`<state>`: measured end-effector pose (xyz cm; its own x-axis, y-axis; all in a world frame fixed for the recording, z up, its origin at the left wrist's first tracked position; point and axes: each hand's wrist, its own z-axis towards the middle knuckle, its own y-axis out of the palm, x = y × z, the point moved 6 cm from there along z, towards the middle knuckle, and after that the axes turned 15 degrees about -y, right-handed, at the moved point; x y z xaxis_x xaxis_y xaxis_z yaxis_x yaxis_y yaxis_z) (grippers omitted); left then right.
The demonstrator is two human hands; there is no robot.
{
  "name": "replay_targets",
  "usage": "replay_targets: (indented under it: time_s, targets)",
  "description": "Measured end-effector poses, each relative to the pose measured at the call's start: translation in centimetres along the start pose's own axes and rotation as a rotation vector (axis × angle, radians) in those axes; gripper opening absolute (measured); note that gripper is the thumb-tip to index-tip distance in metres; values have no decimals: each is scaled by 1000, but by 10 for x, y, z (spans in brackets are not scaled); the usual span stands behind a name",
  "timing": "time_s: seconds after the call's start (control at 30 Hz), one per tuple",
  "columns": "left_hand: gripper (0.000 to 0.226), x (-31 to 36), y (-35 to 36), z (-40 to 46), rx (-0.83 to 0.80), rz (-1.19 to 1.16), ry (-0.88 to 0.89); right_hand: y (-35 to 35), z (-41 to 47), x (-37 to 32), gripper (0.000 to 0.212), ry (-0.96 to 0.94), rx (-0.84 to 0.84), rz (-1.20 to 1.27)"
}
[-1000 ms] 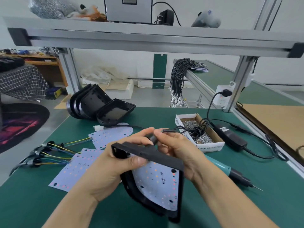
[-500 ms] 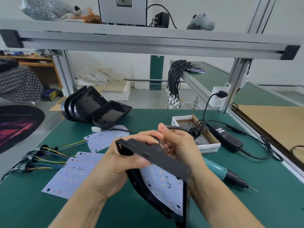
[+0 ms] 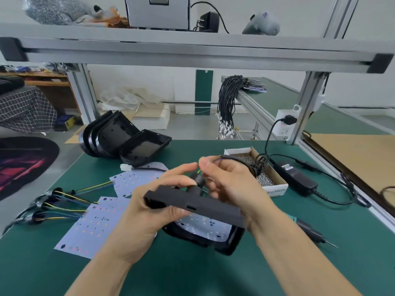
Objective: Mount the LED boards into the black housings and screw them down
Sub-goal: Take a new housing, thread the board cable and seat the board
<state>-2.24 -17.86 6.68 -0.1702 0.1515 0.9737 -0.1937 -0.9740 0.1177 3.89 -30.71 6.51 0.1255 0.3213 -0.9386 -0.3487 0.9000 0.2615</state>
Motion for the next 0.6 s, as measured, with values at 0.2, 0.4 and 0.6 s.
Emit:
replay_targets:
  time_s: [0.2,0.4,0.6]
  targets:
    - [34,2,9,-1,-35,-3,-6,-9,-5,8,31,18,93,9]
    - [40,3,14,3,-76,-101,-32,-8,-7,10,34,-18,173,34]
    - [45,5,13,-2,-74,-93,-41,-2,-2,4,34,-79,236,68]
